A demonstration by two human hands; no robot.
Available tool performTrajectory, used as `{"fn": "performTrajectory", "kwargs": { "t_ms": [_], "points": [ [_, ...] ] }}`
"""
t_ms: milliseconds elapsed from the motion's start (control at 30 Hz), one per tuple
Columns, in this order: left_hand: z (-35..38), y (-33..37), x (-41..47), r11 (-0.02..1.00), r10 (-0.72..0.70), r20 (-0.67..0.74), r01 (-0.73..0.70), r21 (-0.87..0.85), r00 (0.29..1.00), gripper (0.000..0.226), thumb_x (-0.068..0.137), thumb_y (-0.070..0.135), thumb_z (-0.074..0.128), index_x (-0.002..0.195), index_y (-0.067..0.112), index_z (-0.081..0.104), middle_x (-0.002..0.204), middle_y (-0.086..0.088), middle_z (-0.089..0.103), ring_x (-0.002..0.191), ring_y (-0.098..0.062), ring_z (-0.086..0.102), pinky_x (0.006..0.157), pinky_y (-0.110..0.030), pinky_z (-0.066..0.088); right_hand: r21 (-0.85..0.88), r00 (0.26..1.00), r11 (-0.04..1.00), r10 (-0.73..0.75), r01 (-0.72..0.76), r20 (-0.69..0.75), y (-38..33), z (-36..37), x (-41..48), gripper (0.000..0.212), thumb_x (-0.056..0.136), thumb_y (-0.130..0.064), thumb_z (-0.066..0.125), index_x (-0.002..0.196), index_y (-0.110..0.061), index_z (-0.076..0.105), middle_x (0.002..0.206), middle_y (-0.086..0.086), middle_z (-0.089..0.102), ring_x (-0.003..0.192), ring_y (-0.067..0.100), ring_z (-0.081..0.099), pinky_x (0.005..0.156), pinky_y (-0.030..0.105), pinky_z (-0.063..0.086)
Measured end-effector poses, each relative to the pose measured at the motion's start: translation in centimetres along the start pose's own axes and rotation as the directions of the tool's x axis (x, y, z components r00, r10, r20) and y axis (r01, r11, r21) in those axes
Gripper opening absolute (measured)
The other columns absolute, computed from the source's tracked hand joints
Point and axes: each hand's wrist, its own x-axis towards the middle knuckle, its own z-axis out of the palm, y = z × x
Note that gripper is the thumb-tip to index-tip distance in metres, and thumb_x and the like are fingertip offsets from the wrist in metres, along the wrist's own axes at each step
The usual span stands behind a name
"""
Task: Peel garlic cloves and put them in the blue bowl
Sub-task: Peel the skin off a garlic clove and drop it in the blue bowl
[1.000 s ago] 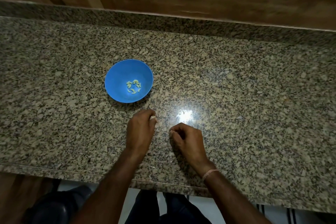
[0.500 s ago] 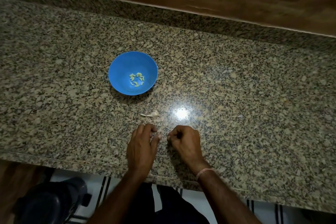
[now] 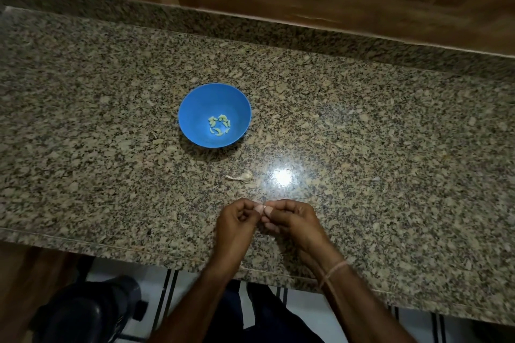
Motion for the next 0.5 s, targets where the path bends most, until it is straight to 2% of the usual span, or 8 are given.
{"fn": "performTrajectory", "kwargs": {
  "t_ms": [133,200,267,333,400,500],
  "points": [
    [-0.8,0.1,0.0,0.990,-0.034,0.091,0.046,-0.133,0.995,0.016,0.098,0.011,0.068,0.086,0.017,0.075,0.085,-0.012,0.075,0.084,-0.033,0.073,0.080,-0.049,0.059,0.069,0.997,0.995,0.067,-0.070,0.042,-0.1,-0.1,0.1,0.012,0.091,0.007,0.070,0.103,0.007,0.073,0.087,0.017,0.076,0.075,0.018,0.074,0.071,0.025,0.063],
    [-1.2,0.1,0.3,0.992,-0.019,0.104,0.032,-0.125,0.994,0.013,0.097,0.015,0.070,0.085,0.016,0.073,0.083,-0.016,0.074,0.082,-0.038,0.071,0.078,-0.054,0.058,0.082,0.995,0.994,0.070,-0.076,0.068,-0.2,-0.1,0.3,0.011,0.093,0.006,0.068,0.102,0.007,0.074,0.087,0.017,0.076,0.075,0.018,0.074,0.073,0.025,0.063],
    [-1.2,0.4,0.6,0.998,0.026,0.103,-0.020,-0.056,0.994,0.012,0.094,0.023,0.072,0.083,0.018,0.071,0.078,-0.016,0.071,0.073,-0.033,0.067,0.070,-0.052,0.057,0.097,0.994,0.991,0.091,-0.096,0.060,0.0,0.0,0.6,0.008,0.094,0.001,0.069,0.100,0.006,0.074,0.084,0.016,0.074,0.073,0.017,0.073,0.070,0.024,0.063],
    [-1.1,0.8,0.9,0.996,0.072,0.089,-0.076,0.038,0.993,0.014,0.094,0.023,0.073,0.080,0.019,0.070,0.071,-0.010,0.068,0.066,-0.023,0.062,0.063,-0.040,0.052,0.036,0.994,0.994,0.099,-0.101,0.055,0.1,0.1,0.7,0.011,0.095,-0.007,0.072,0.096,0.004,0.073,0.079,0.013,0.072,0.068,0.014,0.070,0.066,0.023,0.060],
    [-1.2,1.2,1.1,0.991,0.075,0.074,-0.083,0.102,0.994,0.016,0.094,0.017,0.073,0.078,0.019,0.071,0.070,-0.006,0.070,0.066,-0.024,0.064,0.063,-0.036,0.052,-0.061,0.996,0.996,0.069,-0.066,0.050,0.2,0.3,0.7,0.015,0.097,-0.012,0.072,0.093,0.003,0.073,0.074,0.011,0.070,0.062,0.013,0.065,0.061,0.024,0.056],
    [-1.5,1.7,1.4,0.998,-0.059,0.141,0.062,-0.018,0.988,0.017,0.095,0.010,0.070,0.079,0.007,0.070,0.075,-0.012,0.071,0.066,-0.027,0.061,0.061,-0.034,0.048,-0.185,0.997,0.980,-0.074,0.074,0.007,0.1,0.4,0.6,0.020,0.097,-0.011,0.071,0.089,0.006,0.070,0.068,0.010,0.068,0.058,0.014,0.061,0.058,0.027,0.052]
  ]
}}
